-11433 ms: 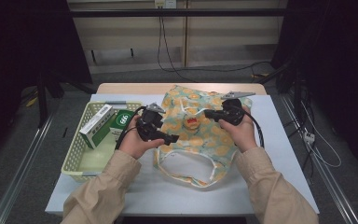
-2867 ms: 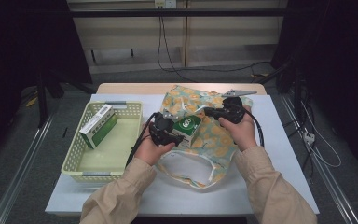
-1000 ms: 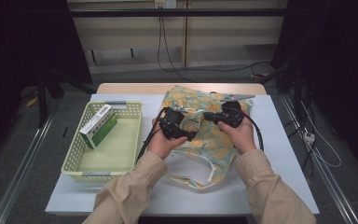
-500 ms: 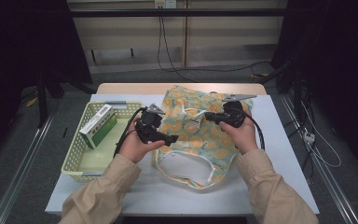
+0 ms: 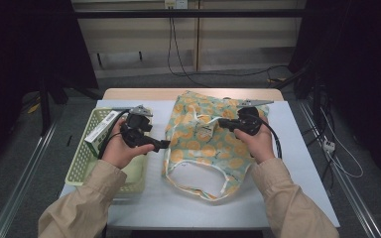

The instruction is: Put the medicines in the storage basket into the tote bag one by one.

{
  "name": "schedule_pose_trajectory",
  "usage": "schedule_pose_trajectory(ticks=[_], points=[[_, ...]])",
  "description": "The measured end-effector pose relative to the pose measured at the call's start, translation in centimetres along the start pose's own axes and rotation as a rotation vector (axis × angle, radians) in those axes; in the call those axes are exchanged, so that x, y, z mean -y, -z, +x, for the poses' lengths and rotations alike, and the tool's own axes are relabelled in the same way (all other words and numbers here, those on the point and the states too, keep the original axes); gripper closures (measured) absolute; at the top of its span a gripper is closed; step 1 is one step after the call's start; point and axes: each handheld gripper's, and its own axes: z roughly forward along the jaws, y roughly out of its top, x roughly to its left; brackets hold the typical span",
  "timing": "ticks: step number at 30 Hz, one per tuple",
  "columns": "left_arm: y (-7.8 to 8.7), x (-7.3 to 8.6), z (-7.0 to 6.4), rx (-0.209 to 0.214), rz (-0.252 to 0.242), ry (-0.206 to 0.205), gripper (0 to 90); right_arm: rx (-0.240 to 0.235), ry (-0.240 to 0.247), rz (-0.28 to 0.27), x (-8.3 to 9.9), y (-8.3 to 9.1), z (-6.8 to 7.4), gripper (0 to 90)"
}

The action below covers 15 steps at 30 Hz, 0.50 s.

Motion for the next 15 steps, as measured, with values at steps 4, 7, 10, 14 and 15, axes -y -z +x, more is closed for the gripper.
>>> schedule_pose_trajectory(ticks=[4,7,10,14,15], points=[[0.5,0.3,1.3,-0.036,0.02,-0.015,7.8,0.0,0.0,-0.003,0.0,0.1,0.0,90.0],[0.8,0.8,2.3,-0.04,0.029,0.0,9.1,-0.001,0.001,-0.005,0.0,0.1,0.0,90.0],[1.1,1.1,3.1,-0.057,0.03,0.005,9.4,-0.001,0.003,-0.002,0.0,0.1,-0.1,90.0],[1.8,1.4,4.3,-0.085,0.043,0.002,10.4,0.001,0.003,-0.004,0.0,0.2,-0.1,90.0],[1.9,1.5,4.6,-0.087,0.04,0.01,10.6,0.002,0.002,-0.001,0.0,0.2,-0.1,90.0]])
